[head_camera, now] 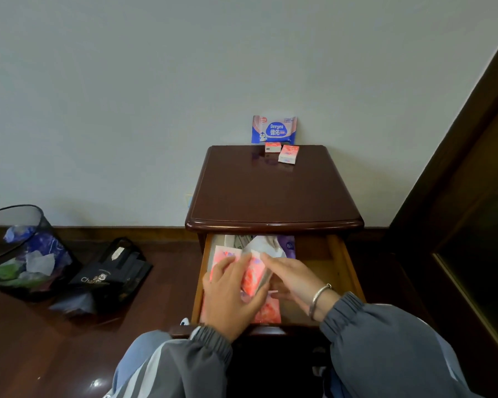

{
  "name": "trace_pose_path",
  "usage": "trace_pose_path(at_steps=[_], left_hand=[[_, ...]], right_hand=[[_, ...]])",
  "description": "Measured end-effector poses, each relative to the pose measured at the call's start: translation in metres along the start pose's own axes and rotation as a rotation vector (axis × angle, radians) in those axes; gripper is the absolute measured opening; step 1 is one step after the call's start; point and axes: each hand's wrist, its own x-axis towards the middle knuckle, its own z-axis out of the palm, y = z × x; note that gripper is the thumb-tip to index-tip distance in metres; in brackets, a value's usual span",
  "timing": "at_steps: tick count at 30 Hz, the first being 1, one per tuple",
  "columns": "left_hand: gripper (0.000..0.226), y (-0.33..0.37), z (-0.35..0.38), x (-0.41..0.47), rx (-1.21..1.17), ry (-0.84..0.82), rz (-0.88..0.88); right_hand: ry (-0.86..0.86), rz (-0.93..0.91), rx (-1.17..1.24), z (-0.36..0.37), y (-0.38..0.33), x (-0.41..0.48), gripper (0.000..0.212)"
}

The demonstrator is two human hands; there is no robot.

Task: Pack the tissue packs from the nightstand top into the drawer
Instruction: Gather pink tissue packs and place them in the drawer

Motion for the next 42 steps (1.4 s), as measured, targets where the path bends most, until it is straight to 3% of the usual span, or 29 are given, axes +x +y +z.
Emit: trace_pose_path(at_steps=[4,7,9,12,14,18,24,28,30,32,34,36,39,42], left_hand=[[0.069,0.024,0.009,-0.007,-0.245,-0.075,-0.063],[0.037,0.037,0.011,-0.003,-0.727,-0.104,-0.336],[0.033,0.044,0.011,0.001,-0.844,-0.068,-0.429],[0.040,0.062,0.008,0.001,-0.836,-0.119,-0.321],[0.048,0.077,0.010,-0.003,-0.764,-0.179,-0.125],[0.069,0.090,0.013,-0.007,-0.458,-0.200,0.236],[0.095,0.081,0.017,-0.016,-0.362,-0.300,0.333],[0.078,0.048,0.007,-0.006,-0.283,-0.183,0.150],[0.064,0.015,-0.001,0.004,-0.072,-0.059,-0.015],[0.060,-0.017,-0.007,0.012,0.119,-0.034,-0.261],[0.062,-0.041,-0.012,0.014,0.173,-0.112,-0.500],[0.065,-0.056,-0.012,0.013,0.178,-0.230,-0.626],[0.056,-0.064,-0.006,0.009,0.152,-0.366,-0.669],[0.038,-0.061,-0.003,0.008,0.144,-0.442,-0.670]], right_hand=[[0.104,-0.023,0.181,-0.017,0.005,-0.011,0.010],[0.162,-0.030,0.259,-0.037,0.014,-0.017,0.009],[0.214,-0.034,0.244,-0.050,0.020,-0.020,0.012],[0.269,-0.047,0.185,-0.062,0.027,-0.022,0.015],[0.210,-0.025,0.263,-0.064,0.029,-0.022,0.015],[0.081,0.017,0.385,-0.071,0.028,-0.020,0.037],[-0.076,-0.015,0.350,-0.077,0.039,-0.013,0.041],[0.093,-0.019,0.149,-0.089,0.043,0.003,0.026],[0.142,-0.031,-0.050,-0.094,0.043,0.013,0.027],[0.104,-0.026,-0.268,-0.095,0.044,0.021,0.022],[0.035,-0.004,-0.458,-0.093,0.048,0.030,0.026],[-0.052,0.031,-0.604,-0.089,0.052,0.037,0.030],[-0.160,0.095,-0.699,-0.082,0.060,0.037,0.022],[-0.093,0.099,-0.778,-0.079,0.066,0.039,0.039]])
